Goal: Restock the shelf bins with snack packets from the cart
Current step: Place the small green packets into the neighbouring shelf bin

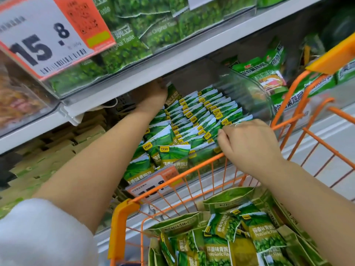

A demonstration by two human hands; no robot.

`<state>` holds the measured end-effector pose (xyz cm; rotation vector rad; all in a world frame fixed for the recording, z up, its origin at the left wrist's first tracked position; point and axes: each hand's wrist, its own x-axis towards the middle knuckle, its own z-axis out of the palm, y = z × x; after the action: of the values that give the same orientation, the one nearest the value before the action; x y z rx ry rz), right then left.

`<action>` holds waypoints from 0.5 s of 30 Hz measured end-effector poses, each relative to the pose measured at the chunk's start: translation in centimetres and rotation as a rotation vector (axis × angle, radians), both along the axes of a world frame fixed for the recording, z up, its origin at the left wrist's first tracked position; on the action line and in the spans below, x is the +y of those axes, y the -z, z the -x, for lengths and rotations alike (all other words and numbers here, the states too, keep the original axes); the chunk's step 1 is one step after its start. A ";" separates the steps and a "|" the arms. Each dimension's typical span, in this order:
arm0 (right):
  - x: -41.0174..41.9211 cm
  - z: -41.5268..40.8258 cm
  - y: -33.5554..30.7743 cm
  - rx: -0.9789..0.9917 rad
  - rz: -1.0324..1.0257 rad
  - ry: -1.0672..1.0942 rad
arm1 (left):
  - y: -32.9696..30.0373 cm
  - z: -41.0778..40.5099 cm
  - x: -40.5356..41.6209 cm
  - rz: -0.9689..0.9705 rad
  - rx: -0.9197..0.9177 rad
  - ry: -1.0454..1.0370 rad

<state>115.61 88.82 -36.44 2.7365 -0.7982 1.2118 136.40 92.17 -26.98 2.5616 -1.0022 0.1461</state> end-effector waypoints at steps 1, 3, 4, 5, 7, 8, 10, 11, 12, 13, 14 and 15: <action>0.0 0.1 0.0 0.004 -0.012 -0.008 | 0.2 1.1 0.9 -0.002 -0.025 0.059; 0.1 0.2 -0.1 0.029 -0.067 -0.038 | 1.1 3.9 3.7 -0.061 -0.095 0.221; 0.3 0.3 -0.2 0.047 -0.114 -0.069 | 1.6 5.7 5.5 -0.077 -0.137 0.316; 0.7 0.5 -0.6 0.045 -0.145 -0.103 | 2.1 7.6 7.4 -0.086 -0.183 0.409; 1.6 1.0 -1.3 0.015 -0.089 -0.160 | 2.7 10.9 11.2 -0.106 -0.149 0.532; 2.2 1.4 -1.7 0.009 -0.023 -0.189 | 3.0 12.0 12.9 -0.123 -0.085 0.575; 3.6 2.7 -2.5 0.035 0.057 -0.284 | 4.3 13.1 15.9 -0.172 -0.104 0.653; 4.4 3.5 -2.7 0.065 0.084 -0.341 | 5.0 13.3 17.0 -0.199 -0.187 0.672; 5.1 4.4 -2.4 0.118 0.113 -0.398 | 5.7 13.5 18.0 -0.215 -0.239 0.672; 5.8 5.2 -2.2 0.193 0.159 -0.451 | 6.2 13.8 19.0 -0.216 -0.225 0.667; 6.5 5.9 -1.7 0.300 0.220 -0.492 | 6.8 13.7 19.9 -0.210 -0.212 0.665; 7.2 6.3 -1.2 0.461 0.236 -0.538 | 7.4 13.5 20.6 -0.225 -0.200 0.661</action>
<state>109.29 95.97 -35.29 2.9225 0.1271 0.6007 122.86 112.82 -34.39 2.2797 -1.9760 0.1105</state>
